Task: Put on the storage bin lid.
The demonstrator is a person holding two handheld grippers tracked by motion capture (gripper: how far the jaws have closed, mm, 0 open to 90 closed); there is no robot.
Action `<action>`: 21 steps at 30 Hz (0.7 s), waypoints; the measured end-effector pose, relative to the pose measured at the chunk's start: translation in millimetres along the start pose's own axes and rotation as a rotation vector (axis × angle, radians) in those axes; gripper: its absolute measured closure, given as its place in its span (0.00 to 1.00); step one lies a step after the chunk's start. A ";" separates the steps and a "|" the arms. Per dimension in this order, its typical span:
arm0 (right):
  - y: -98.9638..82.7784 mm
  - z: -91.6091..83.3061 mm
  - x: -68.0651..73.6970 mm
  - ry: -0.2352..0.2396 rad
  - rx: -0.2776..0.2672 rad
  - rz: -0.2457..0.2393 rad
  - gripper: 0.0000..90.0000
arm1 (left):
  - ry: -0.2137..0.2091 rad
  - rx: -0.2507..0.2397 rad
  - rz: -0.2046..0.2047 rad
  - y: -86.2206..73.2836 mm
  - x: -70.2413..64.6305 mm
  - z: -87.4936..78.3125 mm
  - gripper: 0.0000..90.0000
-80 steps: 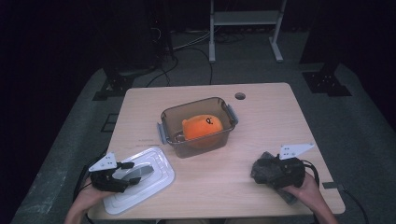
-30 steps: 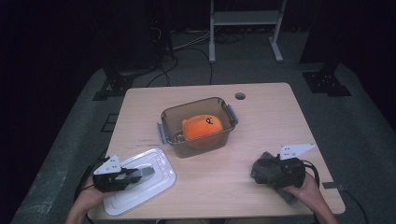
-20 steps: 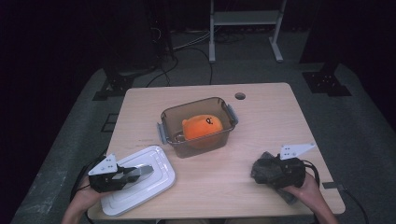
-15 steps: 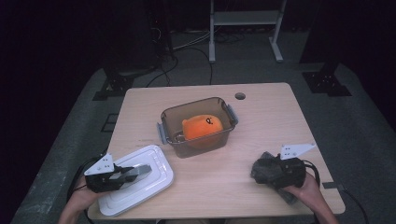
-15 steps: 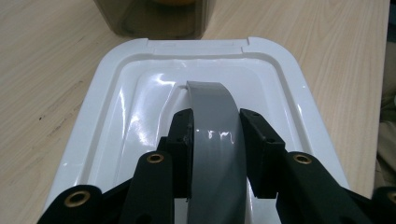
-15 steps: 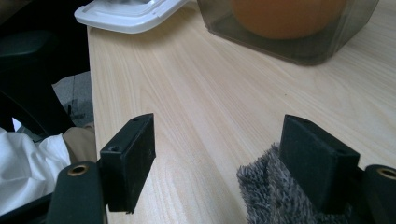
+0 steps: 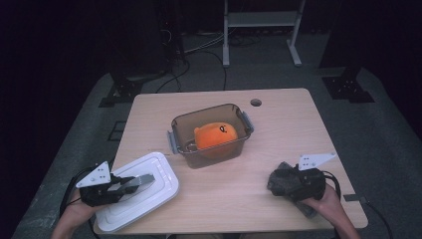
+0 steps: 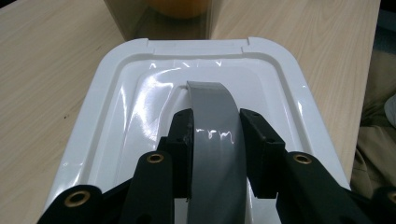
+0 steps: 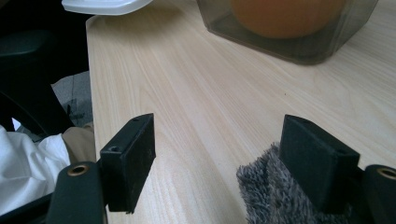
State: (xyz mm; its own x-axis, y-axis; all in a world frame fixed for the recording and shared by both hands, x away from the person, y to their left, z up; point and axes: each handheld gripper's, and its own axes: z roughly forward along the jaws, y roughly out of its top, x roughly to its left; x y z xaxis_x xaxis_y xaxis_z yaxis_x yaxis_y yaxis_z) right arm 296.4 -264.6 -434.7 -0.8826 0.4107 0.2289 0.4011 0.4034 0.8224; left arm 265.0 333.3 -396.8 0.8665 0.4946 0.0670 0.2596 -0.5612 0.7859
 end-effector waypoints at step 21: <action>0.1 0.2 -0.2 -0.002 0.004 0.000 0.29 | 0.026 -0.053 0.003 20.1 -1.3 -40.3 0.74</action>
State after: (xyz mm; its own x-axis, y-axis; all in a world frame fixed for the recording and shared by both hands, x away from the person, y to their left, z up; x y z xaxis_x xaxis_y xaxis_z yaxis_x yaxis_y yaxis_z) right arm 296.7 -264.4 -434.8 -0.8820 0.4122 0.2285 0.4024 0.4062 0.8204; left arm 251.9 348.2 -356.3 0.8556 0.5106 0.0851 0.2332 -0.5270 0.8173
